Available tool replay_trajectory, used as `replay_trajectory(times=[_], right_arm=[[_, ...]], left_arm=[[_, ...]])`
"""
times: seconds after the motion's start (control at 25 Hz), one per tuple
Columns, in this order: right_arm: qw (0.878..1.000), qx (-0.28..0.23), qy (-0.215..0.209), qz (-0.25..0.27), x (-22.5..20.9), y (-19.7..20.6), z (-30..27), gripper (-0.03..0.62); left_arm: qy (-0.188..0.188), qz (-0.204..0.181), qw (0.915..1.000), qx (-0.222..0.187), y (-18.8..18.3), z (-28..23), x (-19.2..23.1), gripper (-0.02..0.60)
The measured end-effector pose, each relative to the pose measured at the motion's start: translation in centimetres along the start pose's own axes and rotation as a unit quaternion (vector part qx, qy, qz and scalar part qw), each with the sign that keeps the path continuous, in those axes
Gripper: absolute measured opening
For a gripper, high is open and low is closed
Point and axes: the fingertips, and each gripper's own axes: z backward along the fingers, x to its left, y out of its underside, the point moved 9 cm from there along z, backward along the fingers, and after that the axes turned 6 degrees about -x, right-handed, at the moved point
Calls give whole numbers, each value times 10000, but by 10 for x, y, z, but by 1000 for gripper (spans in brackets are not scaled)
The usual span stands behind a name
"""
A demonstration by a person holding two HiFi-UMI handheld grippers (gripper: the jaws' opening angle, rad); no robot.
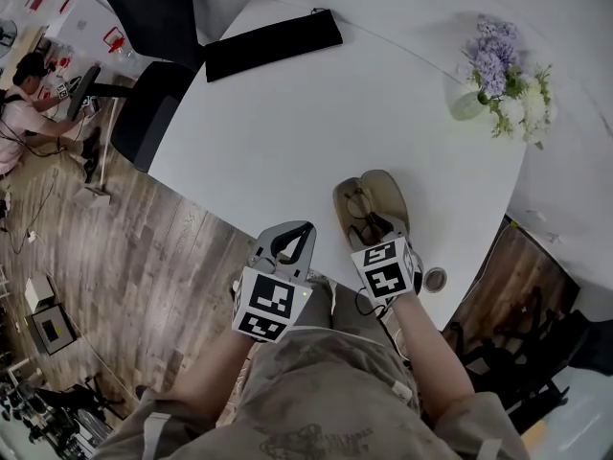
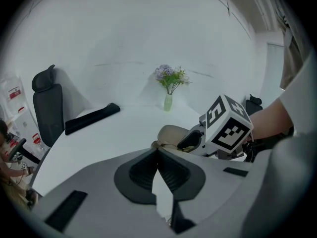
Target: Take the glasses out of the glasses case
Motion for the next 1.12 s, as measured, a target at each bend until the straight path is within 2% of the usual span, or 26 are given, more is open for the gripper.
replay_trajectory(times=[0.2,0.44,0.52,0.68,0.84,0.96,1.12], right_arm=[[9966,-79,25,-817,-13,3,-5,204],[9864,177,-552,-1536,-28,3,-12,204],[9864,163,-609,-1515,-28,3,-12,204],[9917,237,-741,-1025,-23,0,-13,198],[9931,166,-765,-868,-21,1,-6,189],[9927,-51,-737,-948,-22,2,2,187],[9925,-578,-556,-921,-27,-10,21,187]], left_arm=[[60,-13,9999,83,1,-2,-3,15],[84,30,9999,141,5,-3,-6,15],[75,64,9998,155,6,-5,-7,15],[94,72,9998,178,6,-9,-9,15],[75,45,9998,204,7,-9,-10,15],[30,25,9998,190,6,-8,-10,15],[-21,-3,9999,113,0,-6,-12,15]])
